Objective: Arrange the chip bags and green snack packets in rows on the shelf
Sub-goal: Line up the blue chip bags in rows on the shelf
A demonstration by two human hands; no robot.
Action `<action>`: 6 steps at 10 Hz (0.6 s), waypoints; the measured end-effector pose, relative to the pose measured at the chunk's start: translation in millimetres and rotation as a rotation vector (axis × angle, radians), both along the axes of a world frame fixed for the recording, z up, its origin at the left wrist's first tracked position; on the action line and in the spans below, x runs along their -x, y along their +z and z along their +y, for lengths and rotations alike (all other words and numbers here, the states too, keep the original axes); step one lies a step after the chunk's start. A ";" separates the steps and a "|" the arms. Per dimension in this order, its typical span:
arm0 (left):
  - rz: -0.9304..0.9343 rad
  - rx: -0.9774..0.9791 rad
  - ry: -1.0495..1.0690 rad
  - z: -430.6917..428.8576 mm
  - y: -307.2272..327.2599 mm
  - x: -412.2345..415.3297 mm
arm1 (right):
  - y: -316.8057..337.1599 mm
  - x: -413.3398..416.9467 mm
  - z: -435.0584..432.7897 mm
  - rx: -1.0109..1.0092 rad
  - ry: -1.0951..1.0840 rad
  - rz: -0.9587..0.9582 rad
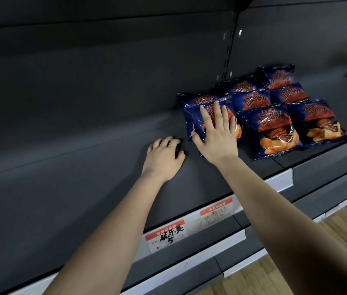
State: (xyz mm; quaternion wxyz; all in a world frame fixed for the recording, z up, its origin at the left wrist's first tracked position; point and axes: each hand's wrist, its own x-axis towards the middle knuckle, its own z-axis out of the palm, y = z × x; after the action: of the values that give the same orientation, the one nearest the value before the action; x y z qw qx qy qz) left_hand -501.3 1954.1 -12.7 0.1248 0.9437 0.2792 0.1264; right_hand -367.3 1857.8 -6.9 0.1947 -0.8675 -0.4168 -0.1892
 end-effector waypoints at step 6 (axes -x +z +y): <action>-0.002 0.011 0.001 0.2 0.0 0.6 | 1.9 0.8 -1.6 0.055 -0.012 -0.010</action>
State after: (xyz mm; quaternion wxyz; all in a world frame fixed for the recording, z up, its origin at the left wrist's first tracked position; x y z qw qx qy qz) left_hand -501.8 1954.3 -12.6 0.1303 0.9428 0.2801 0.1257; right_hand -368.1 1856.2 -5.0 0.1677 -0.8741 -0.4176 -0.1831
